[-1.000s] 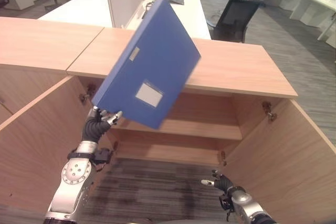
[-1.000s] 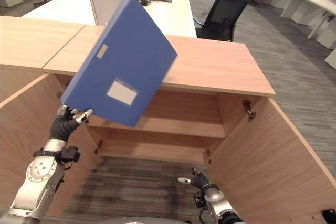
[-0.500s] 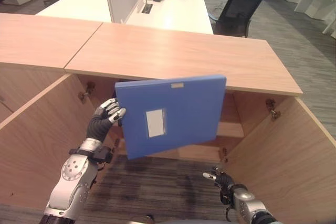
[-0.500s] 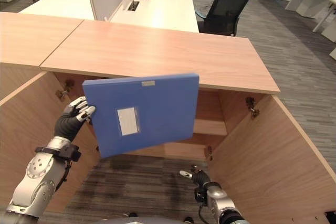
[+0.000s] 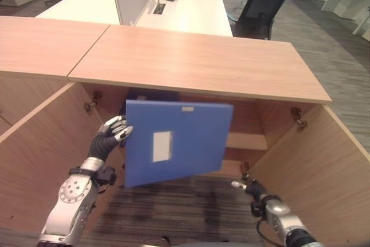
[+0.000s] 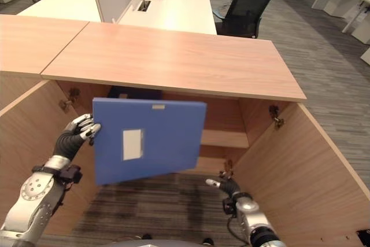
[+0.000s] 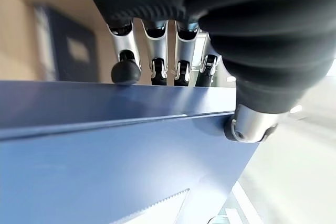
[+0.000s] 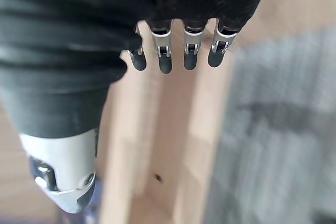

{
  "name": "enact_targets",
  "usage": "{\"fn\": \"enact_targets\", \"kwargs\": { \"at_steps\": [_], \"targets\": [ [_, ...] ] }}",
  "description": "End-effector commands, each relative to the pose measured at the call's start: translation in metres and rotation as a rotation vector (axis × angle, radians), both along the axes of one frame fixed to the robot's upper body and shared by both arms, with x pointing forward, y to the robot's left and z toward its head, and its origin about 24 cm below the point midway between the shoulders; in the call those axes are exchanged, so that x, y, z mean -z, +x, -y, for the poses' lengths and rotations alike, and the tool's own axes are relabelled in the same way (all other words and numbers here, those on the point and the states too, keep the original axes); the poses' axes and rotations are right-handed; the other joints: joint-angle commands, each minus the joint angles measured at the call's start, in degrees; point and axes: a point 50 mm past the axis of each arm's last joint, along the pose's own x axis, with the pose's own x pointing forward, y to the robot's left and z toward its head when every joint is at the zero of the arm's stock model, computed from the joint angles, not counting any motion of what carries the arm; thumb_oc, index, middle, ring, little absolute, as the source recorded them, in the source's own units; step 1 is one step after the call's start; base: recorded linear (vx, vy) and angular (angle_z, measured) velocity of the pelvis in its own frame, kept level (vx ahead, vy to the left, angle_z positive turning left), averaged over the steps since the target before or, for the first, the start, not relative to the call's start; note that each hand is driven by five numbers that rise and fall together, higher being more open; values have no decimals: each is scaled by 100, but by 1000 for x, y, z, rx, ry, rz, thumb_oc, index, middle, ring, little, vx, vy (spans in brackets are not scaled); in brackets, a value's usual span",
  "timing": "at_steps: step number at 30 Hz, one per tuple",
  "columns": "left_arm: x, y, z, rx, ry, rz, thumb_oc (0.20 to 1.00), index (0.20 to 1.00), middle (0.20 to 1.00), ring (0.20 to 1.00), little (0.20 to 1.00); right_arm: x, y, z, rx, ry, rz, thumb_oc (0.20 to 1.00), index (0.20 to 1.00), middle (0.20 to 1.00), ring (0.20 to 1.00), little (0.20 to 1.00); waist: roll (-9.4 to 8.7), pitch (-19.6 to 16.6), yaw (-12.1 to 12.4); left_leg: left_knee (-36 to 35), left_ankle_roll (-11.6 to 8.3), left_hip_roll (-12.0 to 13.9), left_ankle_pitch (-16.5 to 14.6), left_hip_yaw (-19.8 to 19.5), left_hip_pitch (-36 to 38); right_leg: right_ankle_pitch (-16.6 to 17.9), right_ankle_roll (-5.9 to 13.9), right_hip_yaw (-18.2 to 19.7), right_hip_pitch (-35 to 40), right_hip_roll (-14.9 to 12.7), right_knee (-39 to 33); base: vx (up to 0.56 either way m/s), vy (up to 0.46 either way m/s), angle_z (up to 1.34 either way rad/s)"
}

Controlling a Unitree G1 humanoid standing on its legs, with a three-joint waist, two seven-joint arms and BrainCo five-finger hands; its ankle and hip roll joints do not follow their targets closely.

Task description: Put the empty folder in the office cabinet

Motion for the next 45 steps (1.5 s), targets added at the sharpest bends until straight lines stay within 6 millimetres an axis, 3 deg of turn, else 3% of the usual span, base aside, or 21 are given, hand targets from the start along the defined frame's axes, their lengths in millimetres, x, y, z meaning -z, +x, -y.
{"fn": "enact_targets", "kwargs": {
  "at_steps": [1, 4, 8, 15, 20, 22, 24, 30, 38, 45],
  "targets": [
    [-22, 5, -4, 21, 150, 105, 200, 200, 200, 200, 200, -27, 22, 11, -16, -120, 127, 1000, 1000, 1000, 1000, 1000, -132, -198, 105, 16, 323, -373, -662, -473, -193, 876, 509, -359, -271, -646, 177, 0, 0, 0],
    [-14, -1, -21, -40, 250, 40, 200, 200, 200, 200, 200, -45, 24, 31, -42, -279, 162, 1000, 1000, 1000, 1000, 1000, -120, -195, 94, 16, 325, -379, -663, -486, -195, 867, 509, -380, -269, -651, 174, 0, 0, 0],
    [-17, -6, -39, -133, 396, 36, 200, 200, 200, 200, 200, -76, 28, 58, -44, -533, 232, 1000, 1000, 1000, 1000, 1000, -117, -179, 66, 16, 331, -369, -670, -511, -202, 838, 509, -408, -259, -638, 166, 0, 0, 0],
    [-35, 0, -43, -202, 510, 135, 200, 200, 200, 200, 200, -98, 35, 58, -43, -597, 324, 1000, 1000, 1000, 1000, 1000, -152, -162, 68, 16, 327, -366, -664, -523, -213, 816, 509, -416, -266, -638, 173, 0, 0, 0],
    [-44, 19, -15, -158, 409, 257, 200, 200, 200, 200, 200, -92, 51, 12, -220, -494, 355, 1000, 1000, 1000, 1000, 1000, -208, -139, 102, 16, 319, -372, -623, -513, -227, 836, 509, -433, -278, -669, 160, -6, -2, 0],
    [-45, 21, -11, -145, 399, 269, 200, 200, 200, 200, 200, -91, 52, 5, -248, -480, 355, 1000, 1000, 1000, 1000, 1000, -212, -143, 102, 16, 318, -378, -619, -510, -233, 839, 509, -435, -278, -675, 155, 0, 0, 0],
    [-49, 29, 6, -84, 377, 310, 200, 200, 200, 200, 200, -89, 60, -20, -330, -436, 370, 1000, 1000, 1000, 1000, 1000, -209, -141, 105, 16, 307, -365, -625, -491, -209, 830, 509, -436, -258, -675, 153, 0, 0, 0],
    [-55, 40, 32, 48, 350, 346, 200, 200, 200, 200, 200, -102, 78, -55, -435, -414, 448, 1000, 1000, 1000, 1000, 1000, -202, -178, 113, 16, 304, -366, -616, -470, -196, 832, 509, -424, -266, -689, 156, 0, 0, 0],
    [-60, 50, 52, 170, 372, 362, 200, 200, 200, 200, 200, -129, 96, -82, -499, -426, 565, 1000, 1000, 1000, 1000, 1000, -191, -192, 121, 16, 301, -366, -614, -474, -168, 827, 509, -408, -266, -702, 171, 0, 0, 0],
    [-61, 50, 55, 207, 401, 355, 200, 200, 200, 200, 200, -151, 101, -85, -508, -469, 660, 1000, 1000, 1000, 1000, 1000, -175, -195, 99, 16, 301, -368, -603, -472, -165, 834, 508, -396, -275, -702, 177, 0, 0, 0]
  ]
}}
